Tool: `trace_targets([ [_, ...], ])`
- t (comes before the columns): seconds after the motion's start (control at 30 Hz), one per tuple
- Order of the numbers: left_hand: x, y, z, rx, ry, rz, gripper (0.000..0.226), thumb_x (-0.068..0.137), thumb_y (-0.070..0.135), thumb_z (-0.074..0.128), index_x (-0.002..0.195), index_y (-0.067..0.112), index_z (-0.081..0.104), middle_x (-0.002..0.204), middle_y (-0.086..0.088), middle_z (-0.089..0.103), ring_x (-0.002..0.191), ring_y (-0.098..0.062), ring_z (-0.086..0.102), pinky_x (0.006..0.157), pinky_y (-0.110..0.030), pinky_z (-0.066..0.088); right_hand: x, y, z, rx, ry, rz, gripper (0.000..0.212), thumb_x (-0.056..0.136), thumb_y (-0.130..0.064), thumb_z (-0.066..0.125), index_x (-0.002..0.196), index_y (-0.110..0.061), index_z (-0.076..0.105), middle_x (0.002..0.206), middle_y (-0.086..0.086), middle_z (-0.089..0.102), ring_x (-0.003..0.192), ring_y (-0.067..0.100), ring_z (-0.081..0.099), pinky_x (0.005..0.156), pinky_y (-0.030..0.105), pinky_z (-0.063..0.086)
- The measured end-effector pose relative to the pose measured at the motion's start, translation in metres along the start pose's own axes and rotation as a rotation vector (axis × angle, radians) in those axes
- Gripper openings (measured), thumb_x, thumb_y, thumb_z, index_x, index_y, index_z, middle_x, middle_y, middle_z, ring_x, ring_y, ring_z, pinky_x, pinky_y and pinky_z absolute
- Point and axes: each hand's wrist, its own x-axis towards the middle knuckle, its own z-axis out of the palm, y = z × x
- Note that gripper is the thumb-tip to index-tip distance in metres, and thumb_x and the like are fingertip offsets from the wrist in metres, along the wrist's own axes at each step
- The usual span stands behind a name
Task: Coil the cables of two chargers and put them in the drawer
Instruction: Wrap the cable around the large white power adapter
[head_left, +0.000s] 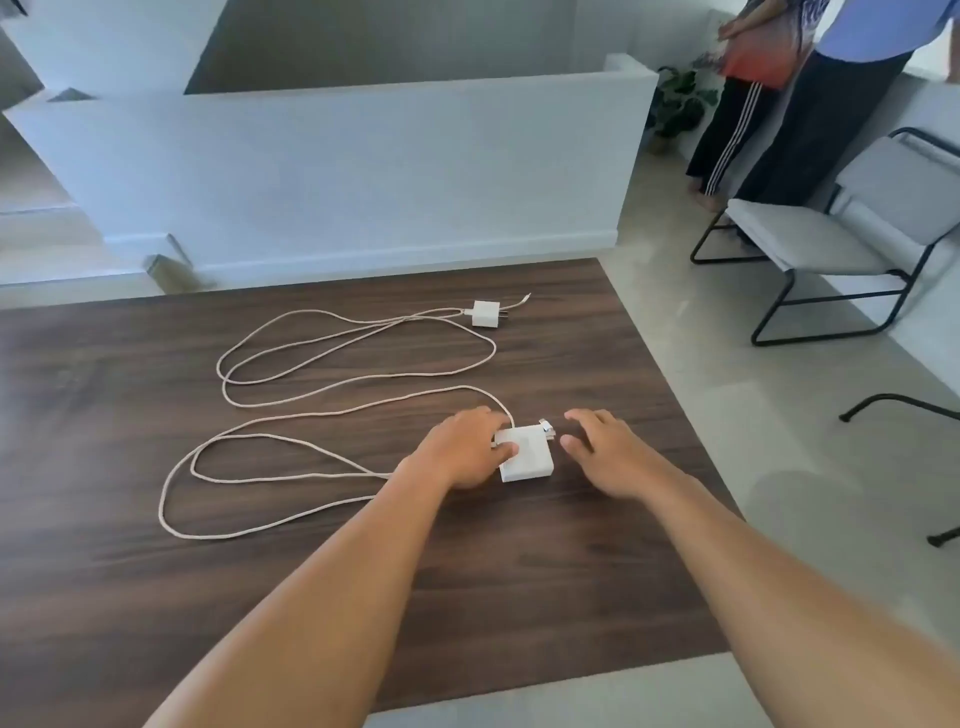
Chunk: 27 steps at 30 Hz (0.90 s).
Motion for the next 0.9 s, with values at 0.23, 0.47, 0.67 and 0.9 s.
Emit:
trace_targets([
  [0.23,0.017,0.005,0.002,-0.064,-0.076,-0.012,0.038,0.086,0.044,0.063,0.114,0.018,0.063,0.111,0.0,0.061,0.104,-0.022,0.054,0.091,-0.039,0.044,0.005,0.018,-0.002,-0.028,-0.003,-0.002,0.045,0.101,-0.036,0.039,0.143,-0.021,0.036,0.146,0.003,0.038,0.136,0.023,0.032,0.11,0.037,0.031],
  [0.47,0.016,0.001,-0.009,-0.386,-0.051,-0.101,0.017,0.082,0.027,0.07,0.094,0.017,0.063,0.087,0.002,0.061,0.08,-0.017,0.054,0.071,-0.029,0.041,0.008,0.016,-0.009,0.047,0.021,-0.018,0.042,0.101,-0.038,0.037,0.139,-0.02,0.043,0.142,0.001,0.044,0.134,0.02,0.035,0.11,0.036,0.032],
  [0.67,-0.006,-0.014,-0.053,-0.967,0.186,-0.256,0.025,0.089,0.012,0.065,0.111,0.007,0.057,0.096,-0.01,0.064,0.071,-0.018,0.06,0.068,-0.029,0.052,0.01,-0.039,-0.011,0.636,0.0,0.098,0.034,0.098,-0.04,0.043,0.113,-0.017,0.064,0.112,-0.002,0.067,0.103,0.016,0.058,0.088,0.033,0.043],
  [0.9,-0.052,-0.049,-0.115,-1.258,0.325,-0.198,0.023,0.089,0.021,0.067,0.108,0.008,0.062,0.098,-0.01,0.067,0.079,-0.018,0.064,0.074,-0.03,0.057,0.01,-0.127,0.005,0.972,-0.376,-0.012,0.028,0.096,-0.026,0.049,0.118,-0.021,0.065,0.118,-0.008,0.069,0.12,0.013,0.056,0.105,0.045,0.04],
])
